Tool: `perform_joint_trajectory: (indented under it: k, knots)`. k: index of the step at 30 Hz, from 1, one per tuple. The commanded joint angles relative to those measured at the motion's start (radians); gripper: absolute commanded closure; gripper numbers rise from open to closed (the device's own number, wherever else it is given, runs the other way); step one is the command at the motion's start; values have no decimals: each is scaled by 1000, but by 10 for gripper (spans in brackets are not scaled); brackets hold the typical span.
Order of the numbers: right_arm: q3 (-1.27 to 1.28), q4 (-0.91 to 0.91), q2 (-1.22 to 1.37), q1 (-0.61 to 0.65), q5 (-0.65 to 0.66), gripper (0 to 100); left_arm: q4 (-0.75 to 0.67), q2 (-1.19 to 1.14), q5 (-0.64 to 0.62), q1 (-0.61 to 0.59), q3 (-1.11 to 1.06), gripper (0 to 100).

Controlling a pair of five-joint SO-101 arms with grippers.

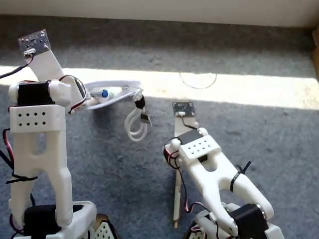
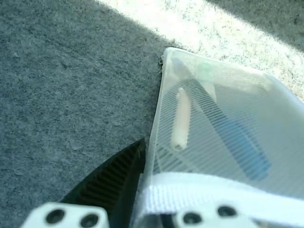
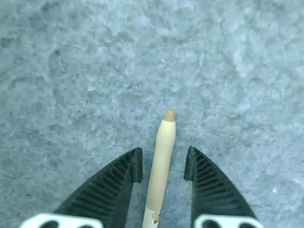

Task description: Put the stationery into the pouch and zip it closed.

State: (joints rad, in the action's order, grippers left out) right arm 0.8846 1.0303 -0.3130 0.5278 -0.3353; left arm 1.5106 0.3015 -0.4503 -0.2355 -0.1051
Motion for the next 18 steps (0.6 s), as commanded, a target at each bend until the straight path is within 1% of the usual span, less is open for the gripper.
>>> perform_joint_trajectory:
  k: [1, 5, 9, 15, 18]
  knots:
    - [-15, -44, 35, -10, -11, 851, -14, -19, 11, -15, -8, 965]
    - [-7, -117, 104, -10, -9, 851, -14, -19, 11, -15, -8, 965]
    - [-13, -116, 130, -10, -6, 853, -14, -19, 11, -15, -8, 965]
    - [-15, -117, 130, -10, -5, 973, -14, -19, 11, -15, -8, 965]
    - [-15, -117, 130, -10, -5, 991, -14, -19, 11, -15, -8, 965]
